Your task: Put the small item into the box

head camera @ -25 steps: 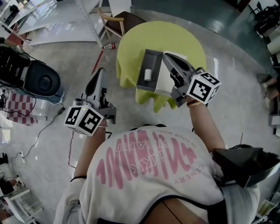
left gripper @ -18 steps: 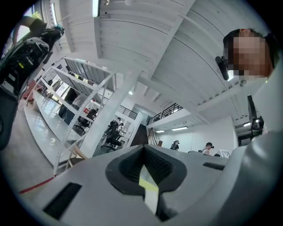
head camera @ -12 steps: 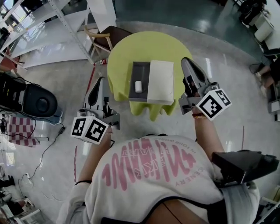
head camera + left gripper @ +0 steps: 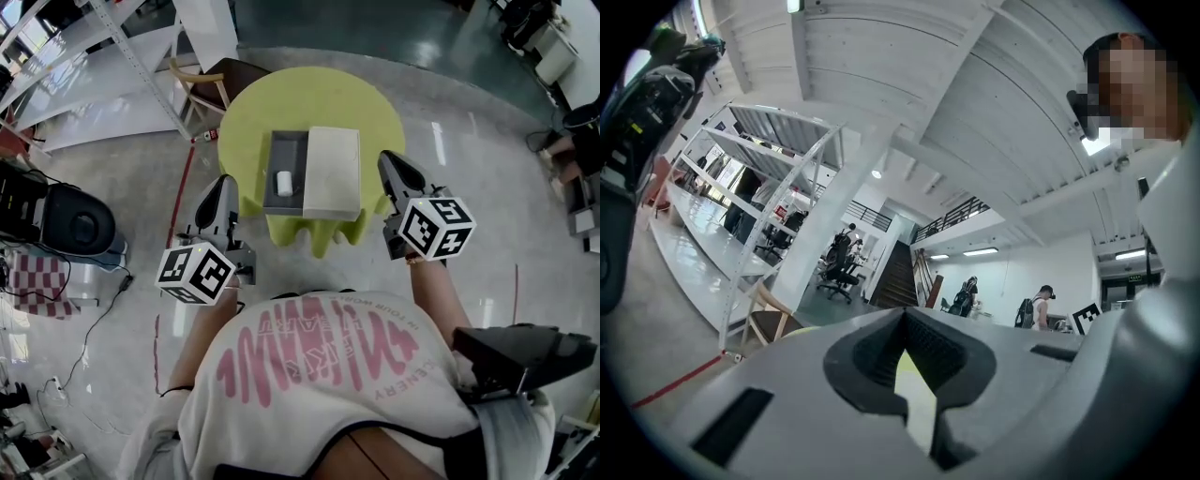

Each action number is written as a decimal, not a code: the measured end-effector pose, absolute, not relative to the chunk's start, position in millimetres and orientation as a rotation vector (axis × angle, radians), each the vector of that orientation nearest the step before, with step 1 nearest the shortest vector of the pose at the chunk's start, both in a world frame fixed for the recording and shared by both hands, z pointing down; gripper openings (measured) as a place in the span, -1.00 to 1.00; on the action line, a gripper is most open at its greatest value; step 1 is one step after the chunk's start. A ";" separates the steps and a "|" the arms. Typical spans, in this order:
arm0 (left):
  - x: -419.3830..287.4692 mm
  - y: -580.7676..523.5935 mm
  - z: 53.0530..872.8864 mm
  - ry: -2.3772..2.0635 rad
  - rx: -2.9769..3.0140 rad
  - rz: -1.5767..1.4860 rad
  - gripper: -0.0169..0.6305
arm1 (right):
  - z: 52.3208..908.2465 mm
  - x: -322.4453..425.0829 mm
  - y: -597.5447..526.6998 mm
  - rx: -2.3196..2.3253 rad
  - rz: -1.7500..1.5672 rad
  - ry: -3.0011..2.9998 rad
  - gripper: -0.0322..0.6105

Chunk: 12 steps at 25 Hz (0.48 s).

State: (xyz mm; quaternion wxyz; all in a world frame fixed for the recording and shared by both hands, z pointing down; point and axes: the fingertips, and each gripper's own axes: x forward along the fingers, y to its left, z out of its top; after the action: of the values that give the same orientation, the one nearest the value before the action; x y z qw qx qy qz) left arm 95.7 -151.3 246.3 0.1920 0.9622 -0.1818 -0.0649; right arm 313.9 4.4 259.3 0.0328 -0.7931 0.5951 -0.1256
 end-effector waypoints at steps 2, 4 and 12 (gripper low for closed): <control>96.0 -148.5 256.9 -0.517 2.694 -0.125 -0.92 | 275.5 311.0 6.6 -2.451 -0.475 1.836 -0.88; 95.4 -145.2 269.2 -0.523 2.669 -0.069 -0.92 | 289.0 307.6 11.0 -2.467 -0.541 1.855 -0.88; 76.8 -136.7 286.5 -0.554 2.659 0.016 -0.92 | 315.9 292.3 19.4 -2.505 -0.638 1.917 -0.88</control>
State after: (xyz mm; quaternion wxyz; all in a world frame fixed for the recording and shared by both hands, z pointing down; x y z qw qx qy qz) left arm 76.8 -136.7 286.5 0.2110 0.9569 -0.1995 0.0057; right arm 292.3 19.4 315.9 -0.0383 -0.7777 0.5954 -0.1981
